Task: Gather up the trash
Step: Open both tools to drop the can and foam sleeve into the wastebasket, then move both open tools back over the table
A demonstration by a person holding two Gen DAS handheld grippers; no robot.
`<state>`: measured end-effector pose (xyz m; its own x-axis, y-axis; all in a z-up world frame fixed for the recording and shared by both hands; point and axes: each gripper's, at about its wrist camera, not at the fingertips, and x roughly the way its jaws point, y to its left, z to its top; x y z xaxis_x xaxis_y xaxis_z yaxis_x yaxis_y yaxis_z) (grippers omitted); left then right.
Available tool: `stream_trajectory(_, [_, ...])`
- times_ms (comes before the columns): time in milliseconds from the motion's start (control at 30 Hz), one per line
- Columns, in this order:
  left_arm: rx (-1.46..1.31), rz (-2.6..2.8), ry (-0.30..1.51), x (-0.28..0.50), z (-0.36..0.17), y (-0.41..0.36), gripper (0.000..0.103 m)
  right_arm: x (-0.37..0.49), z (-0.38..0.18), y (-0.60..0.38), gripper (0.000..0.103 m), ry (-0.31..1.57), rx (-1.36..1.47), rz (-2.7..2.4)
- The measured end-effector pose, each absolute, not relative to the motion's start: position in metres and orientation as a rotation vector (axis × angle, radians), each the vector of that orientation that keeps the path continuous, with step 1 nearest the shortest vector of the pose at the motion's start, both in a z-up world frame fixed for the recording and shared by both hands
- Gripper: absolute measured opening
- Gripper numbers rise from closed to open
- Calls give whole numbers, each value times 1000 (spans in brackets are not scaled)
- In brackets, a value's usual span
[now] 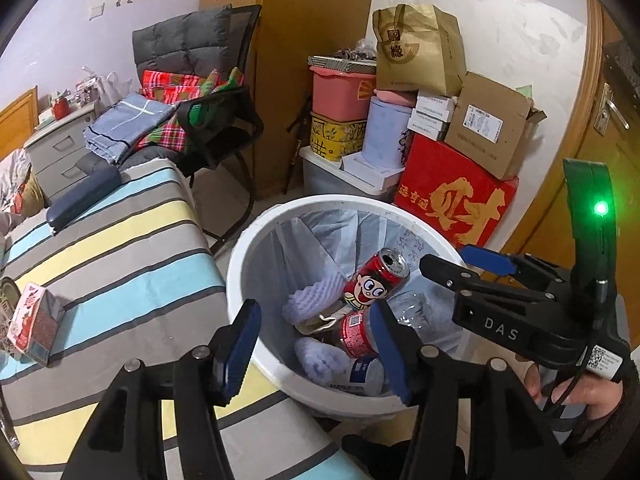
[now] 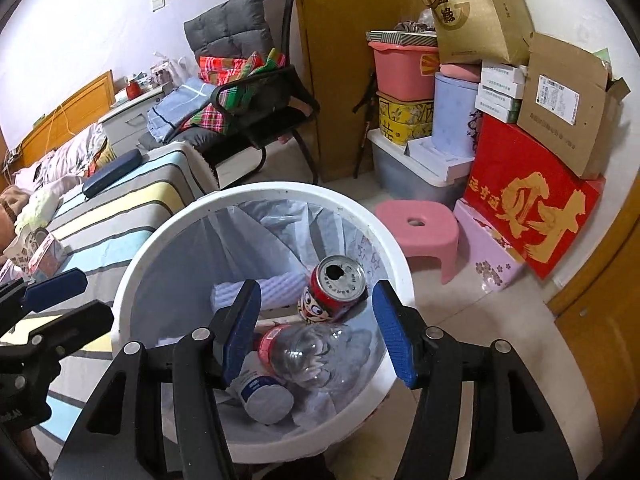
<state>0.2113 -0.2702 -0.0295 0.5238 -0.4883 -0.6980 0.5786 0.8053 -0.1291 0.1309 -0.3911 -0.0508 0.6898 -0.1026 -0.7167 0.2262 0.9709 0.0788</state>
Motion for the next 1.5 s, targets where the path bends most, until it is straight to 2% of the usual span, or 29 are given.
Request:
stream_trajectory(767, [55,-528,727,192,-6,-184,56,124,-38,-342,60,742,137,-124])
stream_trajectory(1500, [-35,-246,702,194,-7,-28,56,152,-38,-241,60,744,62,83])
